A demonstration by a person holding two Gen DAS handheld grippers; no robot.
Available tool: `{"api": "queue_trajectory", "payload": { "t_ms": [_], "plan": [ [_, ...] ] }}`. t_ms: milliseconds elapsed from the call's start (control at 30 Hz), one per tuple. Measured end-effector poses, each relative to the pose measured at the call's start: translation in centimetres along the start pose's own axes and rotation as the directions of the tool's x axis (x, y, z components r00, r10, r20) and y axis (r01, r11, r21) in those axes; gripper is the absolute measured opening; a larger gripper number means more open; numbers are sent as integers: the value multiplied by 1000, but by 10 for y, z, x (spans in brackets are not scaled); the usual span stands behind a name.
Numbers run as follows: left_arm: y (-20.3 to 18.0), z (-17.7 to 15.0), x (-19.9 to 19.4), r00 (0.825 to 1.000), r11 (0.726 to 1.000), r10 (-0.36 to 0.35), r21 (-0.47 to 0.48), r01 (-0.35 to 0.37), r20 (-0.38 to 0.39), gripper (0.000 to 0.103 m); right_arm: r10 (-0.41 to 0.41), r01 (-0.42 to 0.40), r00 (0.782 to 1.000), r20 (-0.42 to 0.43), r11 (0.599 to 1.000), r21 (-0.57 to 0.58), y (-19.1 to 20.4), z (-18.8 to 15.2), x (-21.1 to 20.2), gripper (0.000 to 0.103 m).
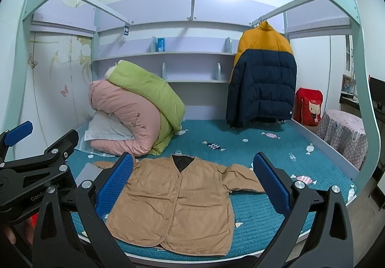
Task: Fold large clothes
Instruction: 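Lower both tools toward the tan jacket's sleeves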
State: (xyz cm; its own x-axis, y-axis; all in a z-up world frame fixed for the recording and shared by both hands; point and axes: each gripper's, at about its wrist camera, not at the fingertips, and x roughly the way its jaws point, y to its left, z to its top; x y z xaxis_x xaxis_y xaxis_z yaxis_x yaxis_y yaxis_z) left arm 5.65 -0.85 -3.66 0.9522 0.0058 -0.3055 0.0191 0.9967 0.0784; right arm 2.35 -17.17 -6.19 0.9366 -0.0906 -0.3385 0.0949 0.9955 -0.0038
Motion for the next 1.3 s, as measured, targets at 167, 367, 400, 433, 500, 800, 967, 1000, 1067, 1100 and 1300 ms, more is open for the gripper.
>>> {"api": "queue_trajectory", "payload": {
  "t_ms": [167,367,400,433,500,800,967,1000,1067,1100,1300],
  "plan": [
    [-3,-13,44,996,1000,-13,3,13,-93,98,-3,3,997,-73,1000,0,3,-15,39,96],
    [-3,-44,114,968,1000,-11,3,12,-251,98,2,-2,979,-202,1000,-1,11,-44,102,96],
    [-3,-51,126,962,1000,-13,-1,13,-273,98,4,-4,975,-224,1000,-1,13,-49,112,96],
    [0,-59,139,952,1000,-17,-9,15,-304,98,8,-8,968,-252,1000,-1,18,-57,129,96],
    [6,-73,166,931,999,-35,-26,27,-364,98,18,-18,954,-298,1000,3,23,-67,151,96],
    [66,-128,289,816,973,-193,-216,86,-546,98,76,-54,883,-463,997,59,54,-103,261,96],
    [130,-143,368,780,948,-228,-316,40,-582,98,56,-41,864,-500,998,41,77,-122,321,96],
    [151,-145,389,776,947,-211,-322,11,-595,98,53,-41,863,-503,999,35,82,-124,331,96],
    [178,-145,414,773,943,-190,-331,-27,-605,98,52,-47,860,-507,999,24,94,-129,358,96],
    [196,-145,432,773,943,-179,-330,-41,-609,98,50,-47,857,-513,999,19,95,-130,369,96],
    [291,-163,525,712,885,-222,-445,-141,-666,98,58,-50,826,-561,998,30,117,-152,433,96]
  ]
}}
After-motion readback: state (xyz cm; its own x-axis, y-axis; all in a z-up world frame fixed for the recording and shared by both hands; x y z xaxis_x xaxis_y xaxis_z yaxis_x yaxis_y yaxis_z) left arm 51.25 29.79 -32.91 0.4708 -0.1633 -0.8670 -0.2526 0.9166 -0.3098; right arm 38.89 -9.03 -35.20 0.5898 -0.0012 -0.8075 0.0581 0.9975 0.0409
